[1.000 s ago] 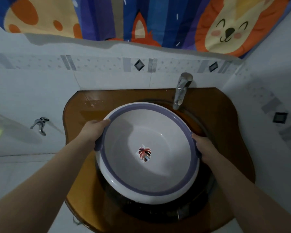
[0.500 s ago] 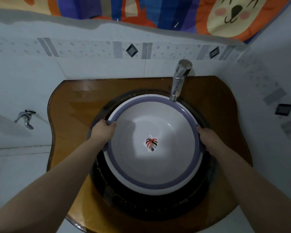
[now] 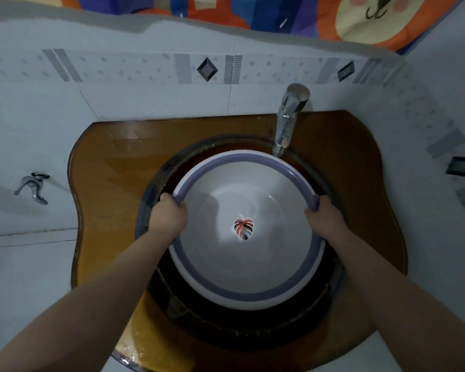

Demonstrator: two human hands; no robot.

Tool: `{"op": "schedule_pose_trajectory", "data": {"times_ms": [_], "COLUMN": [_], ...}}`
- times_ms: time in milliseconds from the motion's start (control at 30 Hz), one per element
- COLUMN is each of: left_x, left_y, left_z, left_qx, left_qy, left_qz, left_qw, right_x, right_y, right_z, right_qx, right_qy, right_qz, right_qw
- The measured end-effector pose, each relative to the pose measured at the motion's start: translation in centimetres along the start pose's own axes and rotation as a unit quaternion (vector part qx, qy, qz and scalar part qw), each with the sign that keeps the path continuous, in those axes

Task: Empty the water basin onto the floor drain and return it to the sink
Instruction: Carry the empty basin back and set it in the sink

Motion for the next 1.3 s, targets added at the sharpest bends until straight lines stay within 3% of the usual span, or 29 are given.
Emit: {"op": "schedule_pose_trajectory", "data": {"times_ms": [133,333,500,633,833,967,1300], "left_x": [1.1,2.3,1.6,0.9,1.0,1.3,2.3], "left_y": [0.3,0.3,-1.2,-1.2,-0.5,-0.8,0.8], "left_z": [-0.4,-0.9,-0.1,0.0,0.1,0.0,-1.5], "left_qx": [-0.016,-0.085,-0.118,-0.149,-0.253,-0.245,-0.159], "left_qy": [0.001,0.015,0.034,0.04,0.031,0.021,-0.023], "left_qz": [-0.015,0.001,0.05,0.047,0.045,0.048,-0.042], "left_qw": [1.0,0.996,0.991,0.987,0.966,0.968,0.986], "right_x": [0.5,1.6,1.9,1.8,1.3,0.7,0.0], "right_y": [0.1,-0.4,0.5,0.8,0.3,-0.2,-0.6], "right_z": [0.2,-0.8,0.0,1.0,0.9,-0.4,-1.9], "right_qx": [0.06,0.148,0.097,0.072,0.083,0.122,0.194], "right_qy": [-0.013,-0.096,-0.06,-0.019,-0.024,-0.049,-0.076], "right_qz": [0.01,0.094,0.058,0.042,0.019,0.034,0.024], "right_qw": [0.998,0.98,0.992,0.996,0.996,0.991,0.978]}}
Point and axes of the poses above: each hand's wrist, its own x-axis away from the middle knuckle, its own y-axis out of the palm, z = x × y, the point moved 8 cm from there along -x, towards the middle knuckle, and after that the axes turned 11 degrees about -x, right-handed, at the moved point
